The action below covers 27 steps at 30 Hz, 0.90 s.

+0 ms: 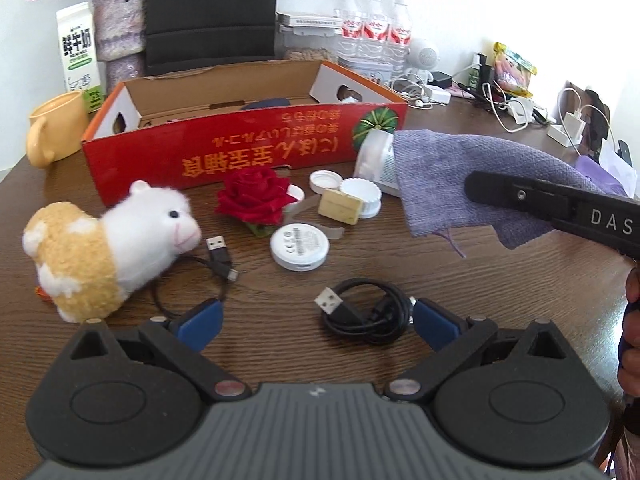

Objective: Organize objects
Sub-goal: 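Grasp the black USB cable with the left tool while the right tool holds the pouch, then carry the cable and pouch into the cardboard box and open both tools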

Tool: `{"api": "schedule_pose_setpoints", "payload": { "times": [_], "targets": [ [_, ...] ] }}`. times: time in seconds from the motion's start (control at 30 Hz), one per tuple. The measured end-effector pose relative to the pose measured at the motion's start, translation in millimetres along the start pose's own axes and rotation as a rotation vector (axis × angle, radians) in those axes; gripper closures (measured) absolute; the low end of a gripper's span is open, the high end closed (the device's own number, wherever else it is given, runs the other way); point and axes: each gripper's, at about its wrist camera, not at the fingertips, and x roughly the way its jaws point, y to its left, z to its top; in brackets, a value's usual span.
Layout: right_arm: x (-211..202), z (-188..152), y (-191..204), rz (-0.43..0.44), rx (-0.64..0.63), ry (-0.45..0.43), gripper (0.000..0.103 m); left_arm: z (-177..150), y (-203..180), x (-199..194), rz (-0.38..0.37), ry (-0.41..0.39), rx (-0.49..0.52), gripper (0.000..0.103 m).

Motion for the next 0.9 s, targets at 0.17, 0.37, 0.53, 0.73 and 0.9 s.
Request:
{"api": "schedule_pose_setpoints", "payload": {
  "times": [0.17, 0.37, 0.53, 0.73, 0.9],
  "targets": [
    [3, -2, -5, 0.011, 0.008, 0.002, 0.096, -1, -15, 16, -0.013, 0.024, 0.018, 0.000],
    [6, -3, -6, 0.026, 0.009, 0.005, 0.096, 0, -18, 23, 0.022, 0.010, 0.011, 0.000],
    [9, -4, -5, 0.032, 0.009, 0.010, 0.096, -2, -24, 16, 0.095, -0.029, 0.040, 0.044],
    [8, -5, -3, 0.034, 0.001, 0.009, 0.096, 0, -11, 8, 0.079, -0.048, -0.016, 0.050],
    [8, -5, -2, 0.034, -0.002, 0.009, 0.096, 4, -5, -4, 0.088, -0.096, -0.023, 0.050]
  ]
}}
